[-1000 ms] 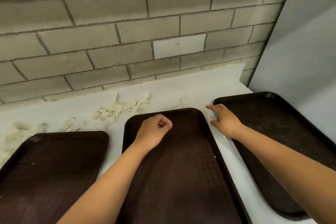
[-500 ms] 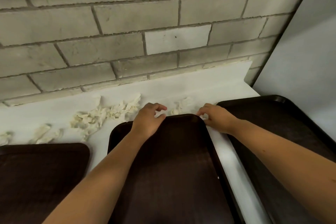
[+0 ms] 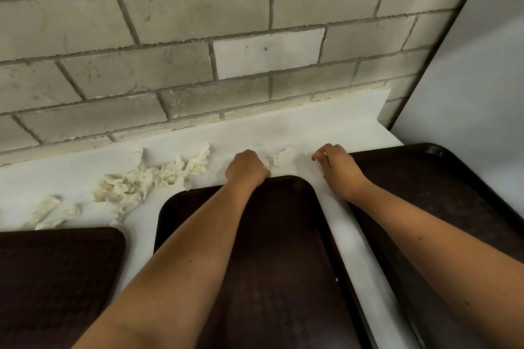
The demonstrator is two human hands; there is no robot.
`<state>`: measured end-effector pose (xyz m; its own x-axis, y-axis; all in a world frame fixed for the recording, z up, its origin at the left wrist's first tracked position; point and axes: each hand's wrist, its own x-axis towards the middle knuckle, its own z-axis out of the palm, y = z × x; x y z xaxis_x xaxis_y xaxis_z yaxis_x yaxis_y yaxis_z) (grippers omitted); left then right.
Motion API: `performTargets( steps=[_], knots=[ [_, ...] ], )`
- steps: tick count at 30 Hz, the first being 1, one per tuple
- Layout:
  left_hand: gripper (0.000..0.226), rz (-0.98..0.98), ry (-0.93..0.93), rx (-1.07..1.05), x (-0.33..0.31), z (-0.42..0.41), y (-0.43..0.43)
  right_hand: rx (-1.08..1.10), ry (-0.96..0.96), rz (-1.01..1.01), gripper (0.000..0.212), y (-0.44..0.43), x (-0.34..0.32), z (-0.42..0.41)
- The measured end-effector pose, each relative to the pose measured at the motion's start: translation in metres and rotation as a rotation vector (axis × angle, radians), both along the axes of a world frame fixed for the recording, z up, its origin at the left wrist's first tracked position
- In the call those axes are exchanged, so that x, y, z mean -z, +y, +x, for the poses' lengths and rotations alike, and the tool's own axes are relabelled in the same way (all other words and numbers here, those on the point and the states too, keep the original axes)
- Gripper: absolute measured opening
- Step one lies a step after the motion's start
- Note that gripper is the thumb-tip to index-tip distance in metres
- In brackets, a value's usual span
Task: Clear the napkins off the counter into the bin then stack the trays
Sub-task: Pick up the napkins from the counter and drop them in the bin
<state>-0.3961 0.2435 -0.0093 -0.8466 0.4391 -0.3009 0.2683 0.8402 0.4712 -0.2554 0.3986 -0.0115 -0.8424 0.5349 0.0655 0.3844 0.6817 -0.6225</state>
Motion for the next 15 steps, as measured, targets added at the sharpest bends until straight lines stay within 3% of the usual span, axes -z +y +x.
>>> performTargets(
  steps=[8,15],
  knots=[
    [0.019,0.396,0.064,-0.013,-0.015,0.006,-0.026,0.017,0.149,-0.282,0.035,-0.027,-0.027,0.015],
    [0.037,0.5,0.062,-0.011,-0.055,0.053,-0.067,-0.03,0.157,-0.046,0.042,-0.061,-0.046,0.046]
  ],
)
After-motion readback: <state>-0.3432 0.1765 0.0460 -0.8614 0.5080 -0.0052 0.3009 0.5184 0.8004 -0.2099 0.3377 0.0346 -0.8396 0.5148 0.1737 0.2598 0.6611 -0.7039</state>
